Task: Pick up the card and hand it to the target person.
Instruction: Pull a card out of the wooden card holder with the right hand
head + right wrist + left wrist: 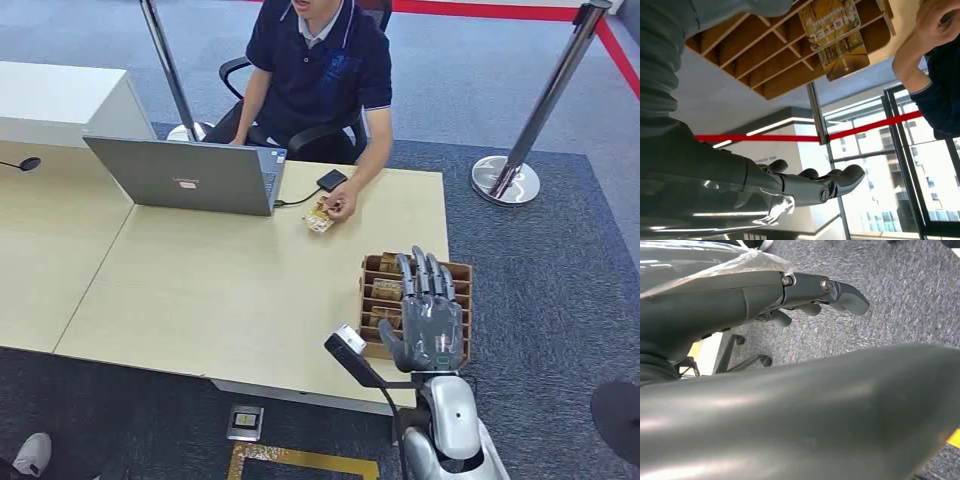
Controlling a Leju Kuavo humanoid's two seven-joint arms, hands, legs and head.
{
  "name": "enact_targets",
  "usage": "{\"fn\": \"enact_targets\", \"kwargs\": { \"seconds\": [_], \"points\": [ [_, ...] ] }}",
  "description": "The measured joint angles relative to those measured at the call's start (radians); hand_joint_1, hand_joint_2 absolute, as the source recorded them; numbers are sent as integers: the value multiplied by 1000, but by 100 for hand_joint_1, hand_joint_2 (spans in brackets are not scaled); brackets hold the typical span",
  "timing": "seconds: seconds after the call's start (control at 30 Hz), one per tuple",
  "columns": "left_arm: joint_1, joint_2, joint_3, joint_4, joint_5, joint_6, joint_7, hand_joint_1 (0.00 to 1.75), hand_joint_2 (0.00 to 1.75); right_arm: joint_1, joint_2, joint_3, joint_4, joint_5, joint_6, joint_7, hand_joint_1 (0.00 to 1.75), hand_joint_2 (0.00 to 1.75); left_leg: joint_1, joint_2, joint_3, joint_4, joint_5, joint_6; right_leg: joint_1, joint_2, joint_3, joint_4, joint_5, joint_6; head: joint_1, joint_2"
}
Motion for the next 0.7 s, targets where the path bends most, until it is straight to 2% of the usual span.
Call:
{"fn": "enact_targets", "kwargs": {
  "seconds": [0.07, 0.2, 0.23, 0.3, 0.43, 0.57, 0.7],
  "points": [
    [0, 0, 0, 0, 0, -1, 0, 0, 0, -3, 0, -3, 2, 2, 0, -2, 0, 175, 0, 0, 0, 0, 0, 0, 0, 0, 0, 0, 0, 0, 0, 0],
    [0, 0, 0, 0, -4, -2, 2, 0, 0, -6, 0, -19, 9, -3, 0, -10, 37, 175, 0, 0, 0, 0, 0, 0, 0, 0, 0, 0, 0, 0, 0, 0],
    [0, 0, 0, 0, -5, -2, 3, 0, 0, -6, 0, -23, 12, -6, 0, -15, 39, 175, 0, 0, 0, 0, 0, 0, 0, 0, 0, 0, 0, 0, 0, 0],
    [0, 0, 0, 1, -7, -2, 4, 0, 0, -7, 1, -31, 21, -15, 0, -25, 37, 175, 0, 0, 0, 0, 0, 0, 0, 0, 0, 0, 0, 0, 0, 0],
    [0, 0, 0, 1, -7, -2, 6, 0, 0, -14, 6, -45, 52, -30, -2, -44, 48, 175, 0, 0, 0, 0, 0, 0, 0, 0, 0, 0, 0, 0, 0, 0],
    [0, 0, 0, 1, -4, -2, 4, 0, 0, -31, 12, -50, 91, -38, -5, -56, 35, 175, 0, 0, 0, 0, 0, 0, 0, 0, 0, 0, 0, 0, 0, 0],
    [0, 0, 0, 1, -1, -2, 0, 0, 0, -45, 21, -56, 124, -48, -7, -61, 34, 175, 0, 0, 0, 0, 0, 0, 0, 0, 0, 0, 0, 0, 0, 0]
  ]
}}
